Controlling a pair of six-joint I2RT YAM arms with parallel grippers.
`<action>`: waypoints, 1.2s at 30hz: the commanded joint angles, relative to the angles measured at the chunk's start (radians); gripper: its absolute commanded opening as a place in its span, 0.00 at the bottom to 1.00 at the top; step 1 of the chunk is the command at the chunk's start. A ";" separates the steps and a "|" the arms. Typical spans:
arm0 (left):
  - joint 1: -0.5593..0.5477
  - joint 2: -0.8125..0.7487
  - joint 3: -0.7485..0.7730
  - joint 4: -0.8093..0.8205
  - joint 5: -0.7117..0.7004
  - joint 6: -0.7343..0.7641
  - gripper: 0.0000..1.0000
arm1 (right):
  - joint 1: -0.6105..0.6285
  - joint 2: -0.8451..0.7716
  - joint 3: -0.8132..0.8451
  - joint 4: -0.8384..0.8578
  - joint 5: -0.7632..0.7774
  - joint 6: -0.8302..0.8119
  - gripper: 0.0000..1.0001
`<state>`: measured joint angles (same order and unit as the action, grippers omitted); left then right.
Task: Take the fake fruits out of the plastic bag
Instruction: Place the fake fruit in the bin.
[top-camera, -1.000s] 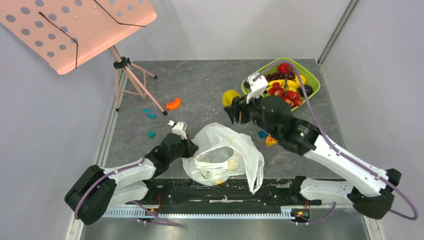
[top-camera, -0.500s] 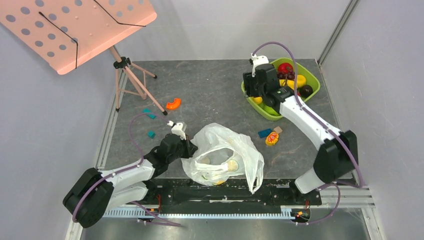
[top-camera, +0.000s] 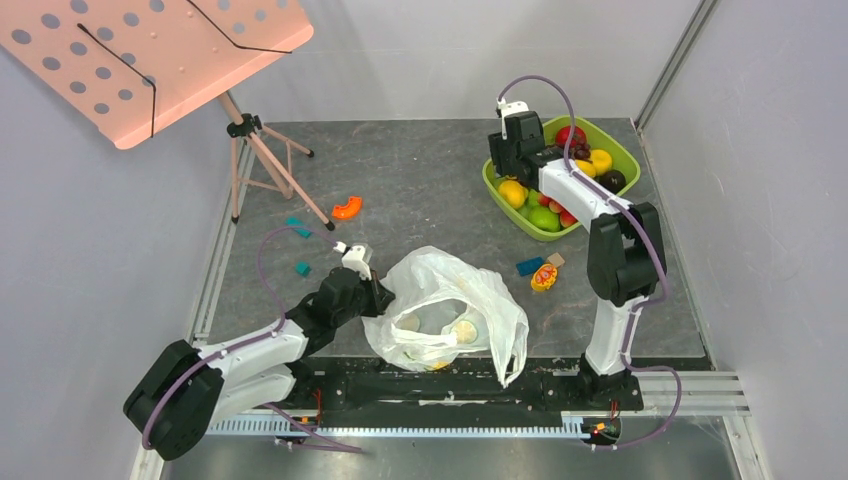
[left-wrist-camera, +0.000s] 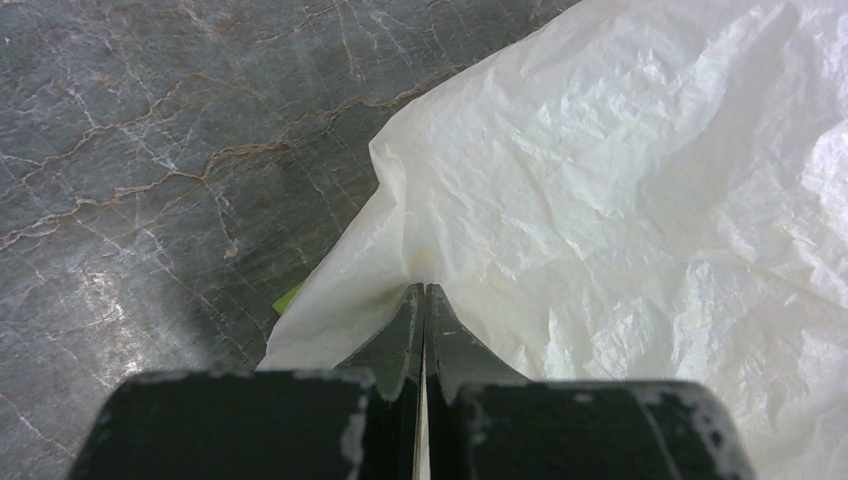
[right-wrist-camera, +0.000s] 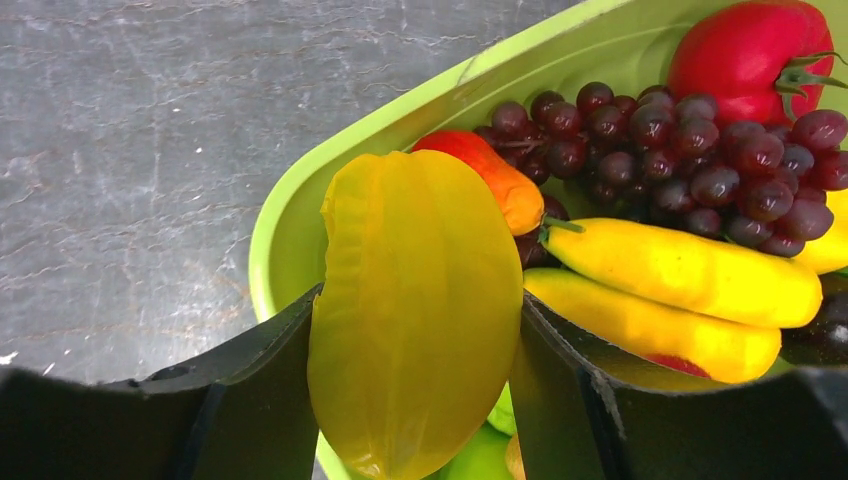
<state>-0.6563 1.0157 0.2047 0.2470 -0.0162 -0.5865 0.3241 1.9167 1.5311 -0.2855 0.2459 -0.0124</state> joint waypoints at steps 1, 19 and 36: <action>0.003 -0.020 0.041 0.000 0.012 -0.003 0.02 | -0.025 0.046 0.070 0.016 0.032 -0.025 0.48; 0.004 -0.040 0.058 -0.029 0.012 -0.003 0.02 | -0.052 0.078 0.076 -0.017 -0.004 -0.026 0.82; 0.004 -0.212 0.157 -0.214 -0.008 0.000 0.02 | -0.046 -0.450 -0.337 -0.006 -0.594 -0.084 0.92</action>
<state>-0.6563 0.8322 0.3161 0.0788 -0.0177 -0.5865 0.2752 1.6474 1.3632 -0.3069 -0.0124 -0.0475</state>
